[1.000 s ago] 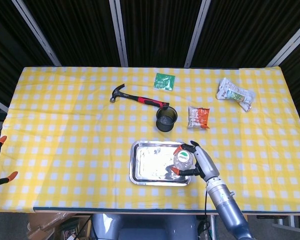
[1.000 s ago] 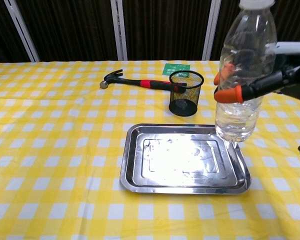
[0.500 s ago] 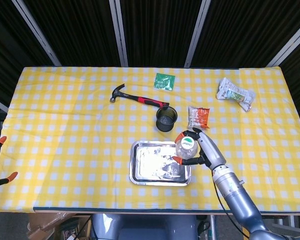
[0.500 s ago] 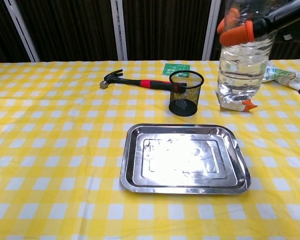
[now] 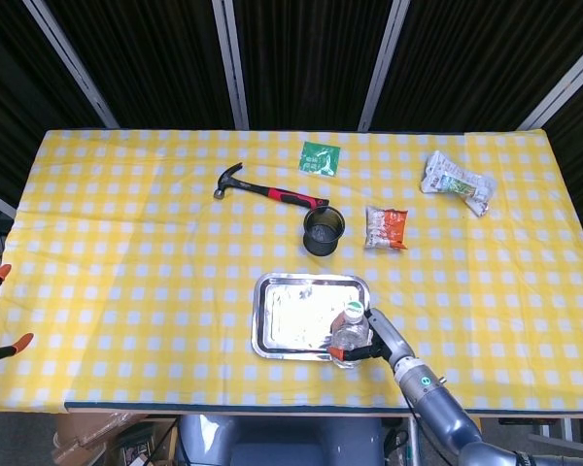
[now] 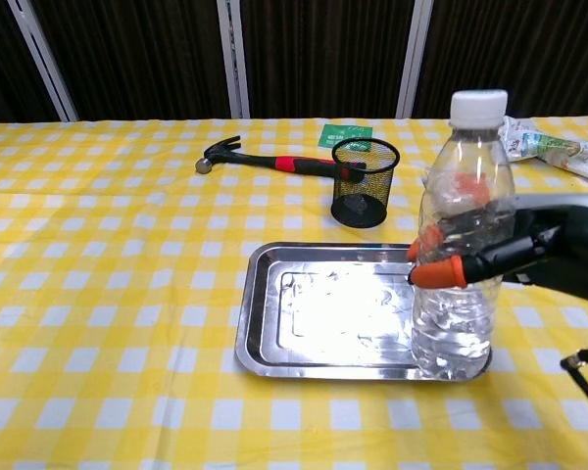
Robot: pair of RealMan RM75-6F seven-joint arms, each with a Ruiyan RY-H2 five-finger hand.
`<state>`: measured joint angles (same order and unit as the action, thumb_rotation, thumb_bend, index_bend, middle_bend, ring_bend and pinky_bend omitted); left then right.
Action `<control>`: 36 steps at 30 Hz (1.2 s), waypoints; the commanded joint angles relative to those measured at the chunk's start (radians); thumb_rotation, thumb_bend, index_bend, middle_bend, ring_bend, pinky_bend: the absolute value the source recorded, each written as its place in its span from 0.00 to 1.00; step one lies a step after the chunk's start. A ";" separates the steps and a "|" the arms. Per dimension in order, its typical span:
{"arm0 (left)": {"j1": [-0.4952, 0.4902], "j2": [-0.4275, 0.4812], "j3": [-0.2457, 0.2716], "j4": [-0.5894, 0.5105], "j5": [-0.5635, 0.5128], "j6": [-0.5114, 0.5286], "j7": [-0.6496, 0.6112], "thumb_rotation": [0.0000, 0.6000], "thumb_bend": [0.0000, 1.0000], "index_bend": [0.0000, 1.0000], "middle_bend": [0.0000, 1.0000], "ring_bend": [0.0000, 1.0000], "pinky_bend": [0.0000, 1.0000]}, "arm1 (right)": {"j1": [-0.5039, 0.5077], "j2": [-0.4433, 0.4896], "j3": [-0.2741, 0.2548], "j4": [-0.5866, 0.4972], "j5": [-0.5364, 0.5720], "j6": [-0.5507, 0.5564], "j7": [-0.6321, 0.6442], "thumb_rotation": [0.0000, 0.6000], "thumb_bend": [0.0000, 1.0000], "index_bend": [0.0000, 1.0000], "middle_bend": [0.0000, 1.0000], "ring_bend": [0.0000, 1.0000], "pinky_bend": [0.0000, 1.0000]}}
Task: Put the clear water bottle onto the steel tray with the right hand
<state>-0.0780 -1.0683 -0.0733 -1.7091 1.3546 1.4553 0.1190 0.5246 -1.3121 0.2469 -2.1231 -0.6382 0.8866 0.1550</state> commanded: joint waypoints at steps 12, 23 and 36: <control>-0.003 -0.004 0.002 -0.002 0.000 -0.005 0.011 1.00 0.19 0.06 0.00 0.00 0.00 | -0.078 0.212 0.123 -0.212 -0.206 0.113 0.036 1.00 0.73 0.80 0.65 0.29 0.00; -0.004 -0.004 0.001 -0.001 -0.003 -0.008 0.011 1.00 0.19 0.06 0.00 0.00 0.00 | -0.023 0.376 0.193 -0.233 -0.182 0.061 0.036 1.00 0.73 0.80 0.65 0.29 0.00; -0.004 -0.004 0.000 -0.002 -0.007 -0.010 0.014 1.00 0.19 0.06 0.00 0.00 0.00 | -0.003 0.189 0.024 -0.180 -0.083 0.100 0.004 1.00 0.73 0.81 0.65 0.29 0.00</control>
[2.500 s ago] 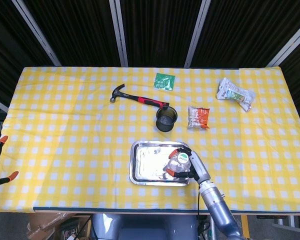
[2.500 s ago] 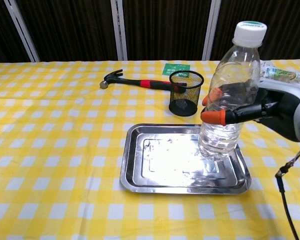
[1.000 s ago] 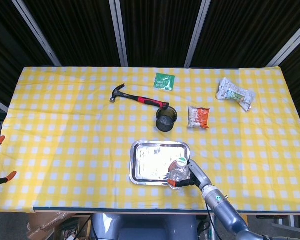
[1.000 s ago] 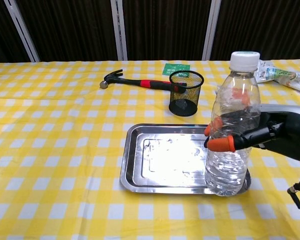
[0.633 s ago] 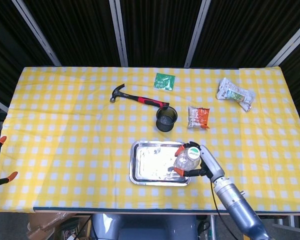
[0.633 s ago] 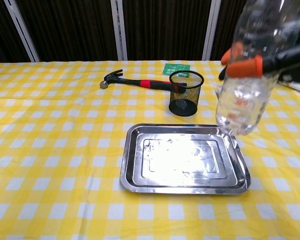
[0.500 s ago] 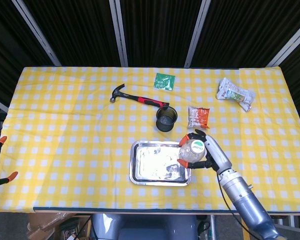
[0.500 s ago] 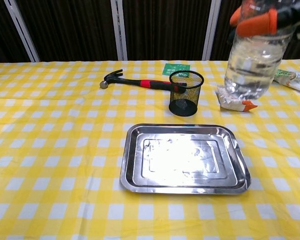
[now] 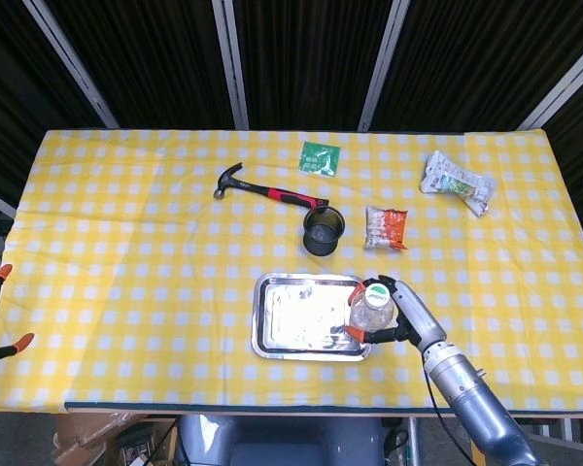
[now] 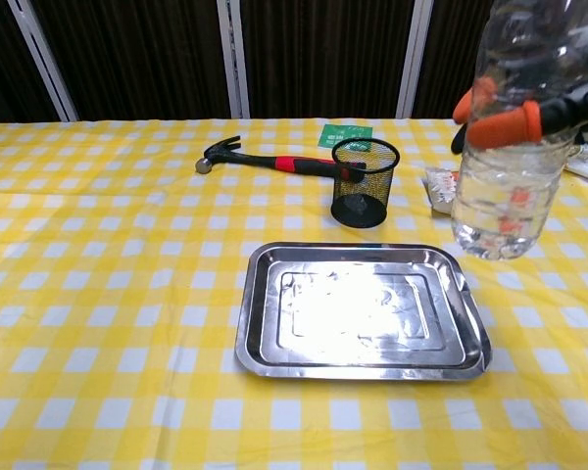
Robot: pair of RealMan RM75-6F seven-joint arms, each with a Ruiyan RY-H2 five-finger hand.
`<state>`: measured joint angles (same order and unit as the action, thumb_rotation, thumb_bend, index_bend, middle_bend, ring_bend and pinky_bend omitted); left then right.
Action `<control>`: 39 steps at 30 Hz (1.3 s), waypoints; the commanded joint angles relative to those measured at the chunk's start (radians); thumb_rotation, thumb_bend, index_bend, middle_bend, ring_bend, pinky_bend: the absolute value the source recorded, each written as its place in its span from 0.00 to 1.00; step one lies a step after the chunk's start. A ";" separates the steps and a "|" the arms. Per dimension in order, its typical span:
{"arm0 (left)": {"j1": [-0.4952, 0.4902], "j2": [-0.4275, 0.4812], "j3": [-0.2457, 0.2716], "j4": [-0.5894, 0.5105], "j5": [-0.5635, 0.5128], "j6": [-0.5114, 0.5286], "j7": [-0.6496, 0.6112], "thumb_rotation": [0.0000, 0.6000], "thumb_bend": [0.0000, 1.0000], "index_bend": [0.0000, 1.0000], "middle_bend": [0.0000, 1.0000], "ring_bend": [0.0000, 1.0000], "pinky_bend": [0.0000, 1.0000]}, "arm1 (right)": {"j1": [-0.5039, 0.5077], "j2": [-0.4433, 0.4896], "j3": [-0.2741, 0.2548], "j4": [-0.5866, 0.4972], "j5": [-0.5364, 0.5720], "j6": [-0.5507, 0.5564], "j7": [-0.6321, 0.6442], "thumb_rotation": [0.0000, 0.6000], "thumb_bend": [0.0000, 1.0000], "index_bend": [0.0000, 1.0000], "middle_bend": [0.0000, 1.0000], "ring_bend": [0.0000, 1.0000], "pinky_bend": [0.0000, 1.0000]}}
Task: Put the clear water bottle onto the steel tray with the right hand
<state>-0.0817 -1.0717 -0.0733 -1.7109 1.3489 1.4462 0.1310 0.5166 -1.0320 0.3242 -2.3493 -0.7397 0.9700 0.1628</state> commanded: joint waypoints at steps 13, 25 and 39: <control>0.001 0.004 -0.003 0.004 -0.003 0.002 -0.009 1.00 0.19 0.06 0.00 0.00 0.00 | -0.065 -0.264 -0.095 0.209 -0.201 0.035 0.140 1.00 0.73 0.81 0.65 0.29 0.00; -0.003 -0.007 -0.003 -0.001 -0.012 -0.003 0.020 1.00 0.19 0.06 0.00 0.00 0.00 | -0.267 0.038 -0.138 0.337 -0.374 0.042 0.424 1.00 0.73 0.81 0.65 0.29 0.00; 0.003 -0.001 -0.002 -0.007 -0.003 0.008 0.004 1.00 0.19 0.06 0.00 0.00 0.00 | -0.239 0.010 -0.129 0.310 -0.491 0.016 0.460 1.00 0.73 0.81 0.65 0.29 0.00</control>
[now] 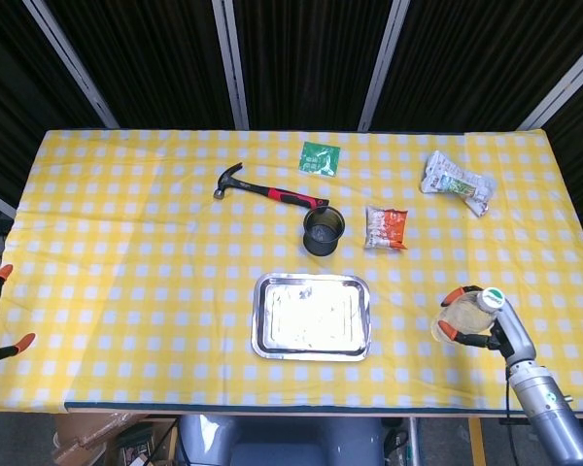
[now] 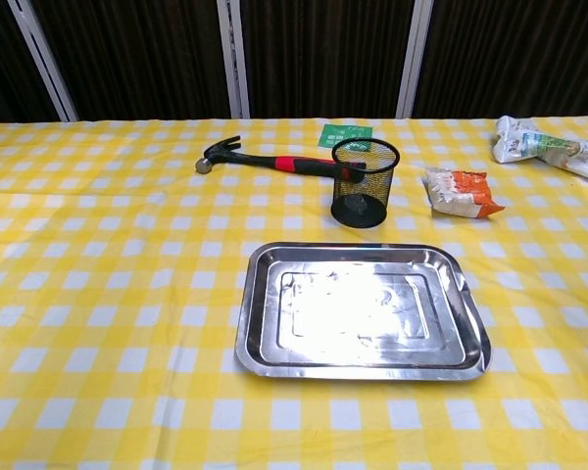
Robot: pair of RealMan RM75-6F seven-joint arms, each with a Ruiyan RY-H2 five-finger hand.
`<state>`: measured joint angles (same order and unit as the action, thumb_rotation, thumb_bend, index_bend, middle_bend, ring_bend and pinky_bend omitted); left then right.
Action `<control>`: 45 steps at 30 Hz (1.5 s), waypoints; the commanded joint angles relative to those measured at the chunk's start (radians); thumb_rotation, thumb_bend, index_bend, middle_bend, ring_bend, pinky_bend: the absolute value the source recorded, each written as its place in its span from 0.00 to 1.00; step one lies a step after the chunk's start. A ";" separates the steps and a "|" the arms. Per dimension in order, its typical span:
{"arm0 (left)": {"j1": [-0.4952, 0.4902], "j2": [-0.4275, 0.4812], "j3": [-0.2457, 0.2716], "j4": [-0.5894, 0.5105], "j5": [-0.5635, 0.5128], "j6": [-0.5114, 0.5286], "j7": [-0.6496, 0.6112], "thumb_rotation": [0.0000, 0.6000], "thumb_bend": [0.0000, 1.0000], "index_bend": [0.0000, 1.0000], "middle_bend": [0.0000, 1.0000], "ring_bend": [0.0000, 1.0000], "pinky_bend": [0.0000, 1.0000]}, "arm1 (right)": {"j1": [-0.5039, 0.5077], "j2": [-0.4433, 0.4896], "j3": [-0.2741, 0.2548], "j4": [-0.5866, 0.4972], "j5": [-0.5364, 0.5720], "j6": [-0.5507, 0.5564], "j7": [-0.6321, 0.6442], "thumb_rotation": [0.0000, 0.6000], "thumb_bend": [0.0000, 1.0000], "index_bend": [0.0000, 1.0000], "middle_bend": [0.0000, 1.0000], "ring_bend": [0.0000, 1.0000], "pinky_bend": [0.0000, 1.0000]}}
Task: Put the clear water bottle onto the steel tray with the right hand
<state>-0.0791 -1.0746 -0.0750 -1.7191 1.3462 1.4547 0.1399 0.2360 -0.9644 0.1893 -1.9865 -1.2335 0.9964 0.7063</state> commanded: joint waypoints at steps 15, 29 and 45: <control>-0.004 0.020 -0.002 0.016 -0.001 -0.020 -0.052 1.00 0.19 0.06 0.00 0.00 0.00 | 0.341 -0.619 0.091 -0.200 0.396 0.186 -0.757 1.00 0.73 0.81 0.65 0.29 0.00; 0.000 0.014 0.000 0.010 0.000 -0.011 -0.037 1.00 0.19 0.06 0.00 0.00 0.00 | 0.097 -0.205 0.018 -0.207 0.295 0.184 -0.497 1.00 0.73 0.81 0.65 0.29 0.00; 0.001 0.004 -0.001 0.002 -0.003 -0.004 -0.011 1.00 0.19 0.06 0.00 0.00 0.00 | 0.035 -0.113 -0.001 -0.088 0.061 0.056 -0.191 1.00 0.73 0.81 0.65 0.29 0.00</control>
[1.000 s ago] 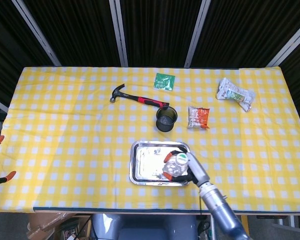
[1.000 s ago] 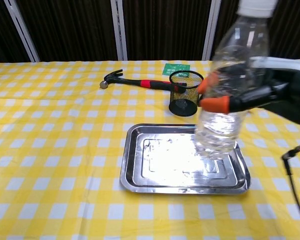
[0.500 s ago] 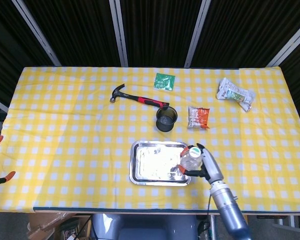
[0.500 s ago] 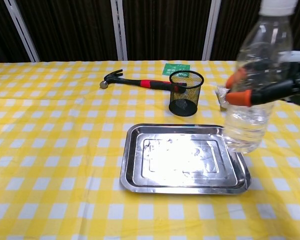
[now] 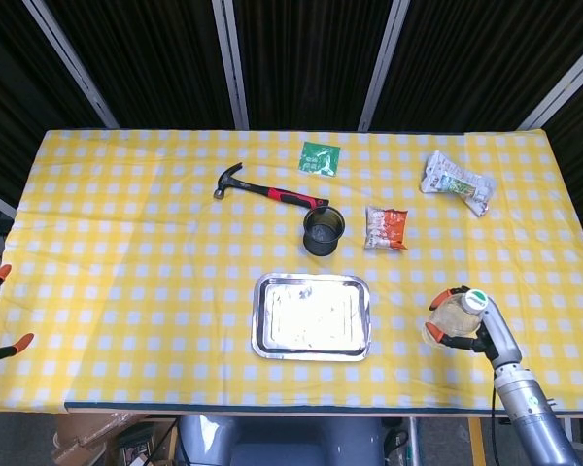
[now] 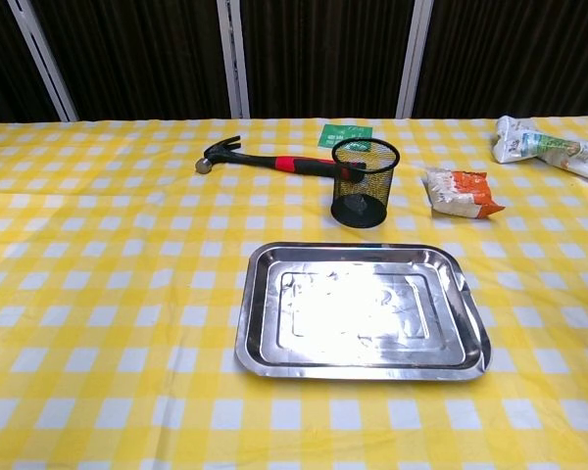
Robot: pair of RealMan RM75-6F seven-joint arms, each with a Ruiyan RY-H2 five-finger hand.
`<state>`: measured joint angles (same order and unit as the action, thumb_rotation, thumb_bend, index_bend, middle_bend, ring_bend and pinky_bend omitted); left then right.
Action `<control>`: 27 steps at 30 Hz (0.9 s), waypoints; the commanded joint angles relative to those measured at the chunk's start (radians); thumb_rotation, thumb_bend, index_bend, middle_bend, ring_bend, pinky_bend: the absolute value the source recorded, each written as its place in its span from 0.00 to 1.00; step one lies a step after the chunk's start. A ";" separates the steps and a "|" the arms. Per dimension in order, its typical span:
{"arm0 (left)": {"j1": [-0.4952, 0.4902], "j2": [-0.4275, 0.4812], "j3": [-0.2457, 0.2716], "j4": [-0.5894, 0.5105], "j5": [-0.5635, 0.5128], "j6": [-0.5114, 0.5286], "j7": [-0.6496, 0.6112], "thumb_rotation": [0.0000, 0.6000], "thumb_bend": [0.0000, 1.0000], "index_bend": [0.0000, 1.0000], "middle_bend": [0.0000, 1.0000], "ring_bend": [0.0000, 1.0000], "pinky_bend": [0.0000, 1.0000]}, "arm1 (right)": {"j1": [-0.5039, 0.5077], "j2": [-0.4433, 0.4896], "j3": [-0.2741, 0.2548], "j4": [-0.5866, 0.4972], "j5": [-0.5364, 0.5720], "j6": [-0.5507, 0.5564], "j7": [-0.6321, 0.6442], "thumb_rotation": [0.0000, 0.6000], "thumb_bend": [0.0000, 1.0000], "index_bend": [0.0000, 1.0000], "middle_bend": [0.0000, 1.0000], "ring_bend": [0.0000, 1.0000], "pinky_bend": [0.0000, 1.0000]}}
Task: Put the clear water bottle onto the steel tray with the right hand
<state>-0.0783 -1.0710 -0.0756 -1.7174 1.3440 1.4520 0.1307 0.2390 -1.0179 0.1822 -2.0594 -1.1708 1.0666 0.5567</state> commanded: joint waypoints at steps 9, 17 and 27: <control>-0.001 0.012 -0.005 0.009 -0.005 -0.008 -0.033 1.00 0.19 0.06 0.00 0.00 0.00 | 0.201 -0.375 0.055 -0.028 0.144 -0.004 -0.326 1.00 0.73 0.81 0.65 0.29 0.00; -0.005 0.017 -0.005 0.019 -0.010 -0.023 -0.049 1.00 0.19 0.06 0.00 0.00 0.00 | 0.317 -0.677 0.106 0.078 0.256 0.101 -0.525 1.00 0.73 0.81 0.65 0.29 0.00; -0.005 0.021 -0.004 0.018 -0.005 -0.024 -0.061 1.00 0.19 0.06 0.00 0.00 0.00 | 0.327 -0.797 0.115 0.191 0.278 0.166 -0.571 1.00 0.73 0.81 0.65 0.29 0.00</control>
<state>-0.0833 -1.0502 -0.0792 -1.6992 1.3389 1.4281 0.0698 0.5686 -1.8097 0.2991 -1.8744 -0.8949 1.2289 -0.0136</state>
